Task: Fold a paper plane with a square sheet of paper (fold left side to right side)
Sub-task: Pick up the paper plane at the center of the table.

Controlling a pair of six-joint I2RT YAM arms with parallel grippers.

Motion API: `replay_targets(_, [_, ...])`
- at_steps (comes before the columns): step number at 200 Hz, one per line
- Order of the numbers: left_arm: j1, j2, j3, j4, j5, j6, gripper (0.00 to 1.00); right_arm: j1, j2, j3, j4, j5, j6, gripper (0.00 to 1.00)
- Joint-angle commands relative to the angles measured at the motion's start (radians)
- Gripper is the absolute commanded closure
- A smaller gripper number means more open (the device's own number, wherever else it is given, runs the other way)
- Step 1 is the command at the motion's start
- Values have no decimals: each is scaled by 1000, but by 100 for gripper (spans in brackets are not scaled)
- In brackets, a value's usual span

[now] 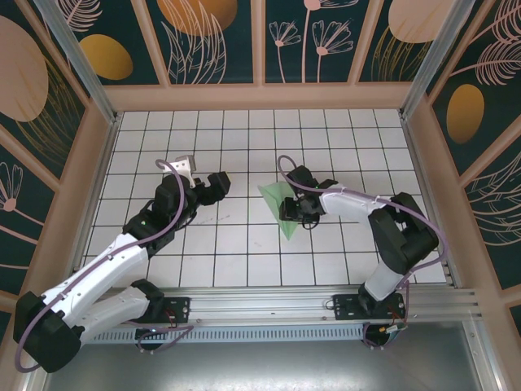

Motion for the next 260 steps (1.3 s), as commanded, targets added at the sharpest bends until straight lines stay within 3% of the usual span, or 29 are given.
replay_targets(1, [-3,-8,-11,6,-21,8,7,16,11,39,-27,29,-4,53])
replay_targets(53, [-4,13,1,12,-16,13,7,50,-58,98,-100,94,-2,50])
replay_targets(179, [-4,11,4,-4,-23,14,6,60,77,106,-36,27,-27,59])
replay_targets(260, [-4,24,7,-2,-20,16,6,94,18,125,-63,72,-40,54])
